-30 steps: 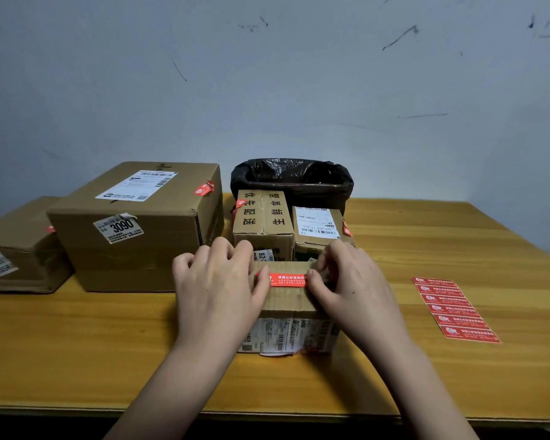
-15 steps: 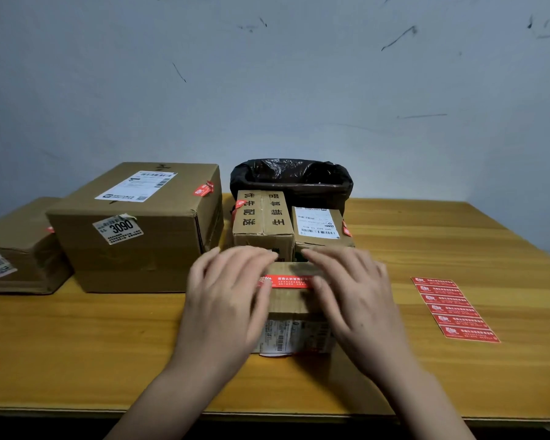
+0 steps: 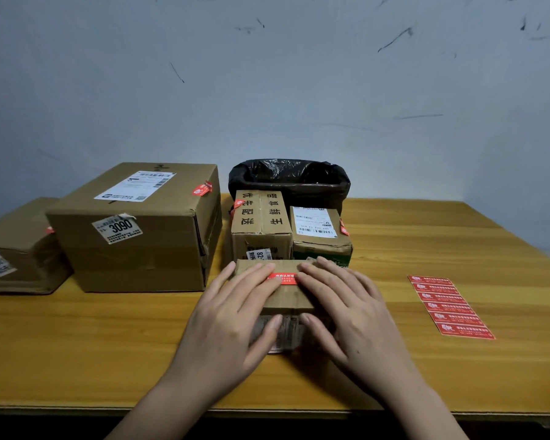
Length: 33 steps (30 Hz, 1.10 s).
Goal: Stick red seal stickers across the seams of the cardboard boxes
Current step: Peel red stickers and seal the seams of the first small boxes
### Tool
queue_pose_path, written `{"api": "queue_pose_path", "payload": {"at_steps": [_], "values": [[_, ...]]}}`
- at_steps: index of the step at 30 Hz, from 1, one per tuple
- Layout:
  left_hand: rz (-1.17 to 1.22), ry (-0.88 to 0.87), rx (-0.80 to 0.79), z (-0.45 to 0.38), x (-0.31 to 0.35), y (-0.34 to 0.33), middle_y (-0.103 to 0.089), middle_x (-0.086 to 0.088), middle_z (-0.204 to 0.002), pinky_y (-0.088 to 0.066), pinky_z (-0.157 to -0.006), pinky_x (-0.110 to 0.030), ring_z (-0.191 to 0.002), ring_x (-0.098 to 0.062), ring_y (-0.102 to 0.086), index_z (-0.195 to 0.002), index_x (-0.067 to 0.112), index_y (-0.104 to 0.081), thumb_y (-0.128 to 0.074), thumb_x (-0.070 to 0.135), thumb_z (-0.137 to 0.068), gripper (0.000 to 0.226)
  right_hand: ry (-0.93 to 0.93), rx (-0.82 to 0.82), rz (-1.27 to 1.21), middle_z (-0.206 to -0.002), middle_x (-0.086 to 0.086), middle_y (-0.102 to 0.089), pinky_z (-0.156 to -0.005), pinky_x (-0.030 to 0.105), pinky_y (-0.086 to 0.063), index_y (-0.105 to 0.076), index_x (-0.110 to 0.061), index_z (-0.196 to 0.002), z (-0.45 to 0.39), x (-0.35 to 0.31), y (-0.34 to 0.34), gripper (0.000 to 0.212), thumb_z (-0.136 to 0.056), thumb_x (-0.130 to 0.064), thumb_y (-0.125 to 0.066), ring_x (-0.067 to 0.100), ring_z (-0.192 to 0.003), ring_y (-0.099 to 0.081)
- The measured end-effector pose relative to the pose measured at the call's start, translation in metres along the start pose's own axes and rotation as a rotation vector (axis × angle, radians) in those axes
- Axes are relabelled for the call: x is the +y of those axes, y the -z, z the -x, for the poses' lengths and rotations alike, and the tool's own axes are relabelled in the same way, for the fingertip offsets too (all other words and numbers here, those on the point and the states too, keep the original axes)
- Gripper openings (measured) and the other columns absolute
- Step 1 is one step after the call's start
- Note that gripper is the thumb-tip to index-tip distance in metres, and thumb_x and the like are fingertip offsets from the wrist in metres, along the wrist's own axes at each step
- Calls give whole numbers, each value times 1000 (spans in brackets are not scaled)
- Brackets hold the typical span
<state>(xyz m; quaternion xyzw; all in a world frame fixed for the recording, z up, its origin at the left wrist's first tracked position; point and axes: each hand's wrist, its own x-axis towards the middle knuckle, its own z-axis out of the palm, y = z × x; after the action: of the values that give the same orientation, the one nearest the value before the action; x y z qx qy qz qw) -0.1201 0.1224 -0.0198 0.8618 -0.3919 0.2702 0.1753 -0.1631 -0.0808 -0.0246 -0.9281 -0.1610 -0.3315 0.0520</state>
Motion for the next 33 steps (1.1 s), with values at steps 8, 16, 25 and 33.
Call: {"api": "queue_pose_path", "payload": {"at_steps": [8, 16, 25, 33], "values": [[-9, -30, 77, 5, -7, -3, -56, -1, -135, -28, -114, -39, -129, -14, -48, -128, 12, -59, -41, 38, -96, 45, 24, 60, -30, -145, -6, -48, -102, 33, -36, -49, -18, -139, 5, 5, -2, 51, -102, -47, -30, 13, -137, -40], [-1, -32, 135, 10, -14, -7, -58, -4, -133, -34, -110, -41, -128, -17, -49, -124, 9, -61, -44, 35, -94, 43, 64, 108, -51, -141, -7, -52, -94, 31, -41, -60, -17, -130, 9, 11, -2, 45, -101, -42, -37, 13, -133, -46], [99, 75, 101, 3, -14, 4, -45, 1, -141, -23, -115, -31, -130, -8, -38, -134, 18, -42, -47, 53, -85, 60, -249, 159, -401, -131, -20, -50, -100, 18, -32, -55, -29, -127, -7, 6, 3, 45, -94, -54, -38, -5, -126, -41], [261, 186, -88, 0, -30, 1, -4, 36, -146, -28, -103, -26, -129, 5, -26, -141, 48, -13, -46, 74, -72, 81, -333, -231, -654, -139, -39, -18, -95, -3, -26, -13, -57, -137, -11, 14, 3, 90, -64, -78, -59, -21, -126, -26]]}}
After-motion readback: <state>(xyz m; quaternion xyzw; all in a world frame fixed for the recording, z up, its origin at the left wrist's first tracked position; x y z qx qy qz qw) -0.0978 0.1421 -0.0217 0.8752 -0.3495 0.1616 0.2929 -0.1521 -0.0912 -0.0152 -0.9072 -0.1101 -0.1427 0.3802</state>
